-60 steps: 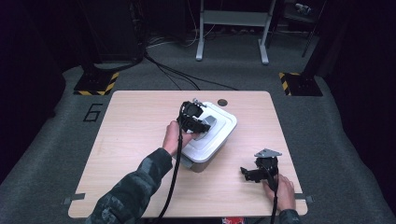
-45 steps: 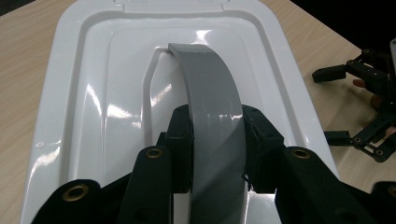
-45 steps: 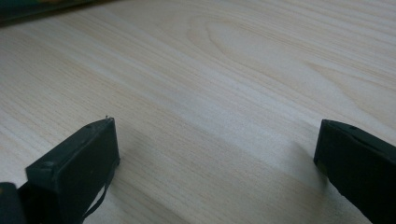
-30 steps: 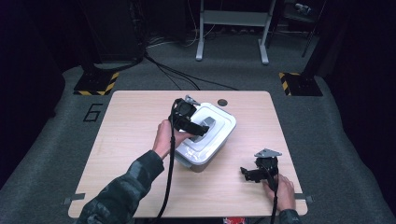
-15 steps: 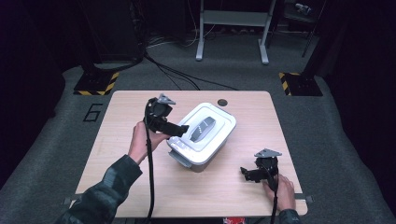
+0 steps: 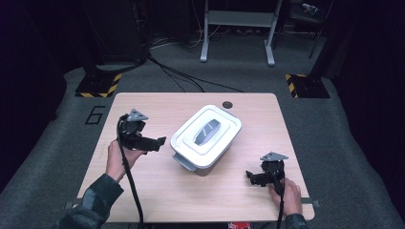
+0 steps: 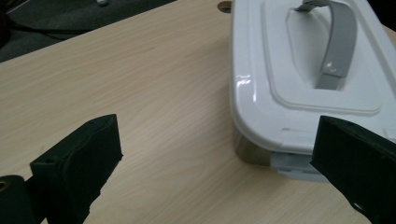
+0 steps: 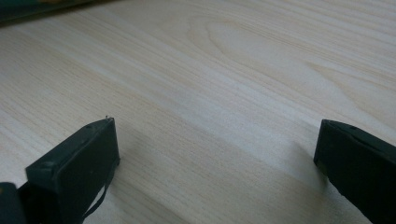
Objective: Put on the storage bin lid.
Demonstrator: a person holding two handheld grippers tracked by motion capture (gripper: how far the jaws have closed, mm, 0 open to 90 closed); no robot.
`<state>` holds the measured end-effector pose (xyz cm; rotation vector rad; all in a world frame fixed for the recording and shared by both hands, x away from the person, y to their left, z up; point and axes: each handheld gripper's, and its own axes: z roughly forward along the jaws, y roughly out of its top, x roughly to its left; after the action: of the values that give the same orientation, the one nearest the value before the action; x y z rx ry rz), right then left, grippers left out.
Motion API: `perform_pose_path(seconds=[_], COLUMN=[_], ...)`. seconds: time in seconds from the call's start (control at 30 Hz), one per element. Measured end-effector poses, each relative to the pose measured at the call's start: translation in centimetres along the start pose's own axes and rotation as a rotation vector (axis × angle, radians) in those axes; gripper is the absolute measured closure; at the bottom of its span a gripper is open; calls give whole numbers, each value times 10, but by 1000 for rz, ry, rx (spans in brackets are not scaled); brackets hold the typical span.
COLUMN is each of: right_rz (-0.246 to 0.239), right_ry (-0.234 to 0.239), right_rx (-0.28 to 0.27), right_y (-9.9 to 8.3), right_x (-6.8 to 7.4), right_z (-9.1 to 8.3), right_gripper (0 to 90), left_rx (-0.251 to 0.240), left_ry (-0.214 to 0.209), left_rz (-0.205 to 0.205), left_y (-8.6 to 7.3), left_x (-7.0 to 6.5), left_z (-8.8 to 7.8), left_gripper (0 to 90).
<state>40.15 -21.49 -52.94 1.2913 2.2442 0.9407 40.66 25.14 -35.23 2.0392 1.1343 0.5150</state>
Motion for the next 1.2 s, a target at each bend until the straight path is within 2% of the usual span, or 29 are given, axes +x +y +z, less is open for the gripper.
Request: perform_pose_path(seconds=[0.03,0.07,0.23,0.47,0.57,0.67,0.7,0.77,0.83,0.87,1.0,1.2], right_rz=[0,0,0,0,0,1,0,0,0,0,0,0], right_ry=[0,0,0,0,0,0,0,0,0,0,0,0], right_rx=[0,0,0,0,0,0,0,0,0,0,0,0], right_y=[0,0,0,0,0,0,0,0,0,0,0,0], right_x=[0,0,0,0,0,0,0,0,0,0,0,0], right_z=[0,0,0,0,0,0,0,0,0,0,0,0], right_gripper=[0,0,0,0,0,0,0,0,0,0,0,0], left_rx=[-13,-8,-15,44,91,129,121,129,129,117,50,50], left_ry=[10,16,43,111,140,166,184,186,192,210,229,228], left_rz=[-23,-27,-135,-226,-244,-246,-245,-248,-235,-220,-215,-215], left_y=[-6,-12,-49,-108,-133,-152,-158,-167,-174,-177,-184,-184], left_x=[3,6,24,45,50,53,51,51,50,48,46,46], left_z=[0,-1,5,25,37,45,48,53,59,61,62,62], left_gripper=[13,13,9,5,1,0,0,0,0,0,0,0])
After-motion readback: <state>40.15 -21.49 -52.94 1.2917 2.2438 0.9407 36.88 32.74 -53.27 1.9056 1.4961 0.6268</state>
